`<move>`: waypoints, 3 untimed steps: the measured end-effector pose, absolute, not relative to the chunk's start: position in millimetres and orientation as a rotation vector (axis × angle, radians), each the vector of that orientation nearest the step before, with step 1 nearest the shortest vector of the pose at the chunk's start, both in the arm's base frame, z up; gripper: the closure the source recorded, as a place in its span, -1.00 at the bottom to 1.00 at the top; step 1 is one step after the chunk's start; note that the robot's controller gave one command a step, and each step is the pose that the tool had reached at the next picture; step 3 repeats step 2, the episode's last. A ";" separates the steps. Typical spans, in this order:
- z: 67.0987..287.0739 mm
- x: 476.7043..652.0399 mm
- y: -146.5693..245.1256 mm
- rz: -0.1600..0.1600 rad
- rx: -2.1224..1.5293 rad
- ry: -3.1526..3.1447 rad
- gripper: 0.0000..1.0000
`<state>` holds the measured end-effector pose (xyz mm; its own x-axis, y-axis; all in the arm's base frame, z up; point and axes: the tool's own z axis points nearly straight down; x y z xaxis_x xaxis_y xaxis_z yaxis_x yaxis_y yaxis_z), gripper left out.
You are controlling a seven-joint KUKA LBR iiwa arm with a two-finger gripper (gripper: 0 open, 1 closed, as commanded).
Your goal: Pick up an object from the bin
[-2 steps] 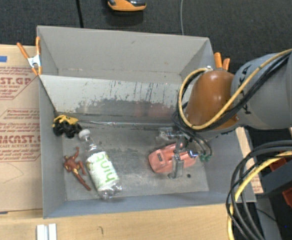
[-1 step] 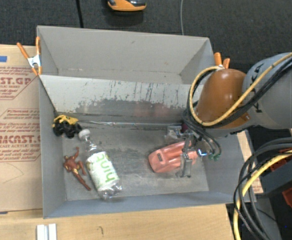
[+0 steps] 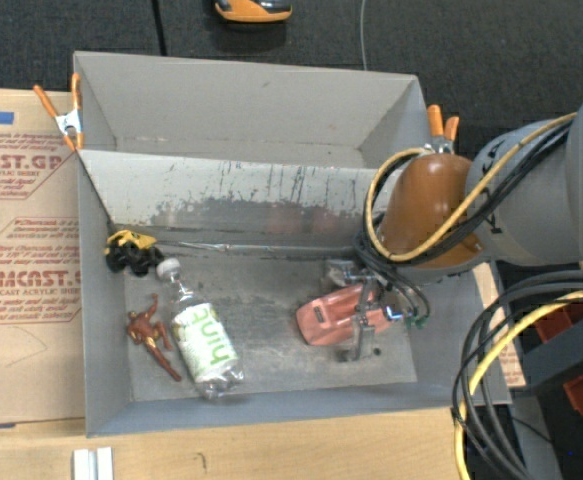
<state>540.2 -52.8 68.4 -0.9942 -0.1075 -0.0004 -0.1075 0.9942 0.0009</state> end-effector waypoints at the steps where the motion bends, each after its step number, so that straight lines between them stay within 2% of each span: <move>1: 70.6 533.5 -60.2 0.005 -0.123 3.131 1.00; 3: 70.6 533.5 -60.2 0.005 -0.123 3.131 1.00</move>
Offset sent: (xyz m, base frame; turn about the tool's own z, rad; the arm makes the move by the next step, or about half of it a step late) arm 0.0000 0.0000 0.0000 0.0000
